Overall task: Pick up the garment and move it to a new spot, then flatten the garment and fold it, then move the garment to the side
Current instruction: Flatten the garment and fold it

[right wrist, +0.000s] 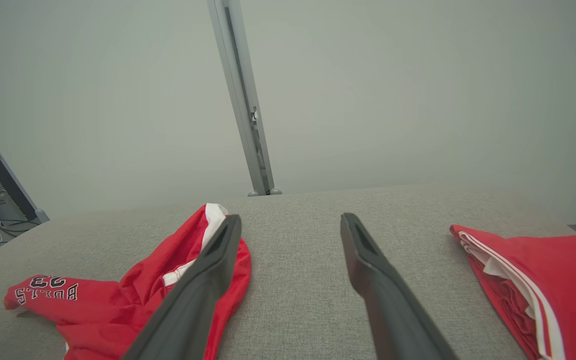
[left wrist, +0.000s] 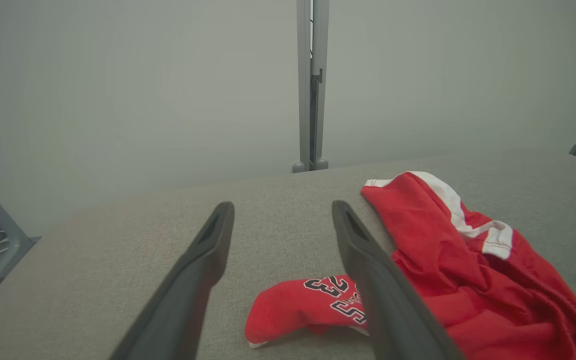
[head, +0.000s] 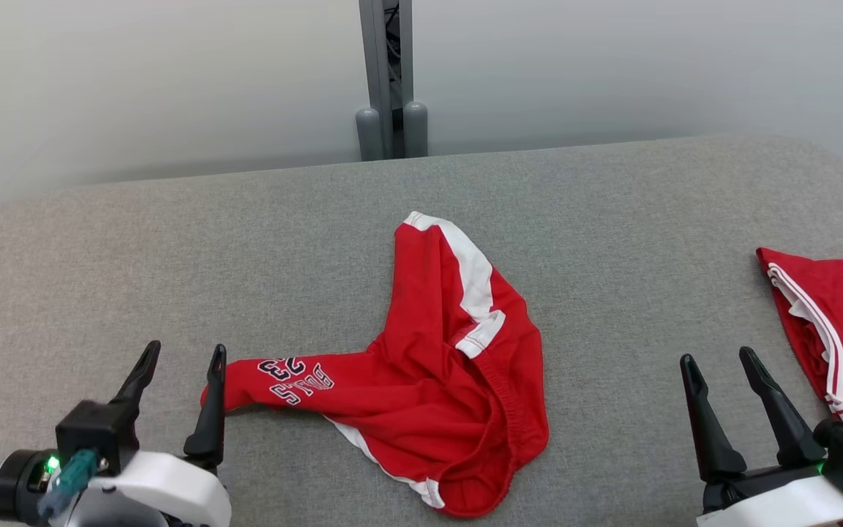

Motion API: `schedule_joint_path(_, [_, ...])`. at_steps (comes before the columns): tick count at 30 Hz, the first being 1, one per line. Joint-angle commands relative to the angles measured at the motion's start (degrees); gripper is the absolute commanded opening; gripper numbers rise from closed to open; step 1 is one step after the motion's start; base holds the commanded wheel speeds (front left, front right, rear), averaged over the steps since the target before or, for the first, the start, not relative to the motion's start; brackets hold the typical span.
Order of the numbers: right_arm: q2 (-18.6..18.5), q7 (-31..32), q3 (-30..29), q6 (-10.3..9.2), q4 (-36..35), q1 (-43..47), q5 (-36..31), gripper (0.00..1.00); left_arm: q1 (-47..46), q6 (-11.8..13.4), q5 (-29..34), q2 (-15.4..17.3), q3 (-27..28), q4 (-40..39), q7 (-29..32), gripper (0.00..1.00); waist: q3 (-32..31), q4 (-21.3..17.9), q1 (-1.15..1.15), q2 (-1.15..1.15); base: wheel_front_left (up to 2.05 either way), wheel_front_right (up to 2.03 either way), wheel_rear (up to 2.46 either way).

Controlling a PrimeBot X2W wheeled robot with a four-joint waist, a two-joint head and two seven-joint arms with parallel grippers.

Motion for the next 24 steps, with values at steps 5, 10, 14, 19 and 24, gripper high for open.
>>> schedule_joint_path(5, [-0.3, 0.3, 1.0, 0.01, -0.3, -1.5, -0.1, 1.00, -4.8, -5.2, -4.6, 2.3, -1.7, 7.9, 9.3, 1.00, 1.9, -0.4, 0.00, 0.00, 0.00, 0.00, 0.00])
schedule_joint_path(10, [-0.3, -0.1, 1.8, 0.01, -0.1, -2.7, 0.4, 1.00, -8.6, -10.0, -8.4, 1.4, -1.6, 17.4, 11.4, 1.00, 4.4, -1.4, 0.00, 0.00, 0.00, 0.00, 0.00])
schedule_joint_path(14, [-0.3, -0.6, 2.3, 0.01, 0.4, -3.8, 0.6, 1.00, -12.3, -14.5, -10.2, 0.5, -2.1, 24.8, 11.7, 1.00, 6.4, -2.6, 0.00, 0.00, 0.00, 0.00, 0.00])
schedule_joint_path(19, [-0.3, -1.4, 2.2, 0.01, 1.2, -4.6, 1.0, 1.00, -14.5, -18.2, -11.6, -0.1, -2.7, 29.9, 11.9, 1.00, 7.4, -3.9, 0.00, 0.00, 0.00, 0.00, 0.00])
schedule_joint_path(24, [-0.3, -2.1, 1.7, 0.01, 2.0, -5.0, 1.8, 1.00, -15.9, -21.8, -13.3, -1.1, -3.0, 34.0, 11.7, 0.00, 8.0, -4.5, 0.00, 0.00, 0.00, 0.00, 0.00])
